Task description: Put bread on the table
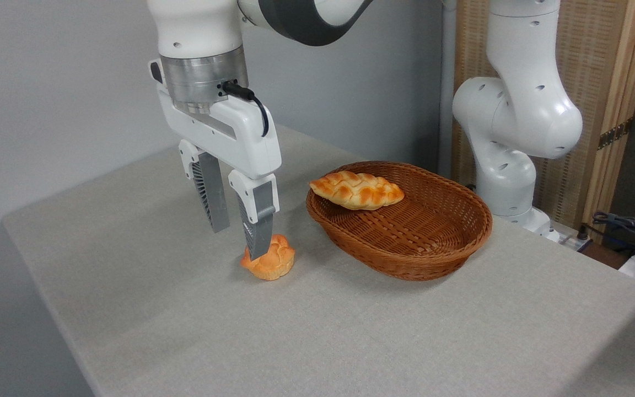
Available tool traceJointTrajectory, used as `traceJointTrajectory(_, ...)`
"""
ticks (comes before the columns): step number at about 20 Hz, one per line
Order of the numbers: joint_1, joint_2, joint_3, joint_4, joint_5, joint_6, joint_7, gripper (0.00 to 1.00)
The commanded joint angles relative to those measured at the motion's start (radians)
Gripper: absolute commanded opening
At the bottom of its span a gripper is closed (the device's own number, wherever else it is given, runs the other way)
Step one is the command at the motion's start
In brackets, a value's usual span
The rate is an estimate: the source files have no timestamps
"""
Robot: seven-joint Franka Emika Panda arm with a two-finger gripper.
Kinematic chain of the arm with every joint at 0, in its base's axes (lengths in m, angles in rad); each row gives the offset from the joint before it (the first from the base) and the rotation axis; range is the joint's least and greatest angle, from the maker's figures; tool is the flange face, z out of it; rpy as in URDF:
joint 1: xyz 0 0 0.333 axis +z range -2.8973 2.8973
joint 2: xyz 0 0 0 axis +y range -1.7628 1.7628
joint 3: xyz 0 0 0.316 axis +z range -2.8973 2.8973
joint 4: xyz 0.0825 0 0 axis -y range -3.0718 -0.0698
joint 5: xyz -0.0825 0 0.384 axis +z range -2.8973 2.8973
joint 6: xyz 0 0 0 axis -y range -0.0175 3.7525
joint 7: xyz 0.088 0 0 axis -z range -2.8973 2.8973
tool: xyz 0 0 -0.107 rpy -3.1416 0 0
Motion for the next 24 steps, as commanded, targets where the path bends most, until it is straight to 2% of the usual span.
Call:
traceJointTrajectory(1, 0.01, 0.003, -0.014, 0.007, -0.022, -0.01, 0.099, 1.0)
traceJointTrajectory(3, 0.009, 0.0, -0.015, 0.01, -0.059, -0.01, 0.099, 1.0)
traceJointTrajectory(12, 0.009, -0.013, -0.017, 0.01, -0.062, -0.03, 0.07, 1.0)
traceJointTrajectory(17, 0.006, -0.014, -0.021, 0.008, -0.061, -0.045, 0.013, 1.0)
traceJointTrajectory(24, 0.001, -0.071, -0.018, -0.041, -0.061, -0.191, 0.083, 1.0)
